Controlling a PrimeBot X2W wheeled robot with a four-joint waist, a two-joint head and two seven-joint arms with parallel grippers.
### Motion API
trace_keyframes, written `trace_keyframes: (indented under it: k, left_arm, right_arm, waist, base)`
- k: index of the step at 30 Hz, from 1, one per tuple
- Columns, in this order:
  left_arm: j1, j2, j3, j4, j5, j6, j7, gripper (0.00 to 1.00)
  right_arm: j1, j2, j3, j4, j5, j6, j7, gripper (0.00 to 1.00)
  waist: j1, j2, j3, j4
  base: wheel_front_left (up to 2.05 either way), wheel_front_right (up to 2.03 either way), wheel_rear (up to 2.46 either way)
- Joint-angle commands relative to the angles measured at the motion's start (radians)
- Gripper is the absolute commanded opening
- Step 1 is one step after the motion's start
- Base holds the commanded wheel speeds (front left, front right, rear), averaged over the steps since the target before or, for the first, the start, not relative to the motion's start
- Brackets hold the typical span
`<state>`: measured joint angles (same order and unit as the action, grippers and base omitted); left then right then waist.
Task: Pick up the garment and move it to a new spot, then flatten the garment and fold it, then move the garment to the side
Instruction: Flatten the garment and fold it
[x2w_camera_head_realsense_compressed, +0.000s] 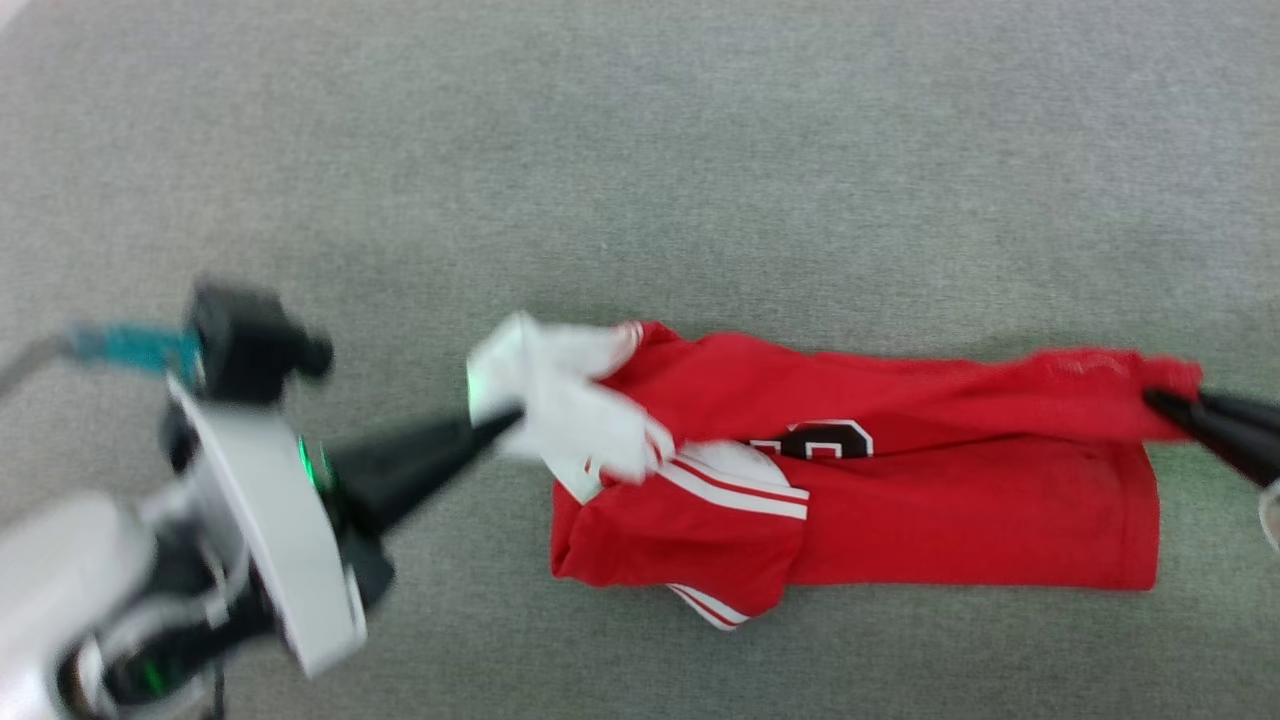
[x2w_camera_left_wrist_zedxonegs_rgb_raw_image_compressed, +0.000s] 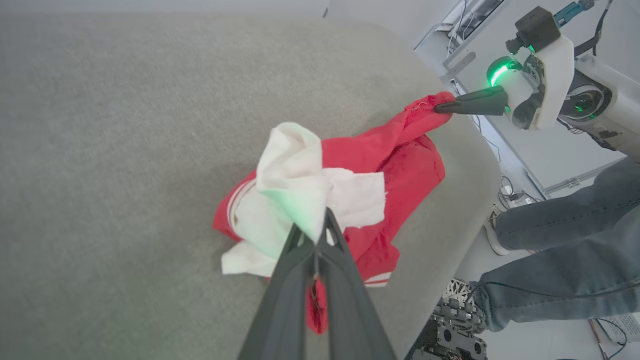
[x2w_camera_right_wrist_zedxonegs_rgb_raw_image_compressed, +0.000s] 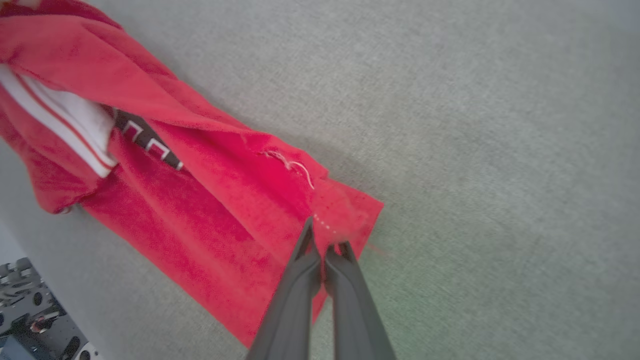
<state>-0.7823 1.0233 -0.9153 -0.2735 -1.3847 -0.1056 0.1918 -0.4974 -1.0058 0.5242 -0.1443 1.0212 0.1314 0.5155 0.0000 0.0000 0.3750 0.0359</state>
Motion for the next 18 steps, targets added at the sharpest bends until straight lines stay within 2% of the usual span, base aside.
trace_keyframes:
  k: [1,4,8,13,18]
  left_arm:
    - [0.059,0.019,-0.014,-0.040,0.010,0.017,-0.030,0.00]
    - [0.128,0.034,-0.046,-0.078,0.023,0.035,-0.060,0.00]
    - [0.185,0.012,-0.067,-0.065,0.019,0.042,-0.108,0.00]
    - [0.183,-0.049,-0.086,0.026,0.040,0.041,-0.121,0.00]
    - [0.153,-0.108,-0.100,0.154,0.063,0.025,-0.114,0.00]
  right_arm:
    - [0.071,-0.011,-0.041,-0.019,-0.011,-0.002,-0.016,0.00]
    - [0.172,-0.008,-0.098,-0.050,-0.019,-0.002,-0.021,0.00]
    - [0.275,0.018,-0.161,-0.089,-0.036,-0.002,-0.020,0.00]
    - [0.323,0.075,-0.203,-0.086,-0.097,-0.002,-0.005,0.00]
    - [0.285,0.135,-0.196,-0.037,-0.170,-0.002,0.004,0.00]
  waist:
    - [0.0000,0.0000,0.000,0.012]
    - [0.0000,0.0000,0.008,0.021]
    - [0.0000,0.0000,0.023,0.026]
    - [0.0000,0.0000,0.046,0.028]
    - [0.0000,0.0000,0.073,0.021]
  base:
    - [0.00,0.00,0.00]
    - [0.00,0.00,0.00]
    - [0.00,0.00,0.00]
    - [0.00,0.00,0.00]
    - [0.00,0.00,0.00]
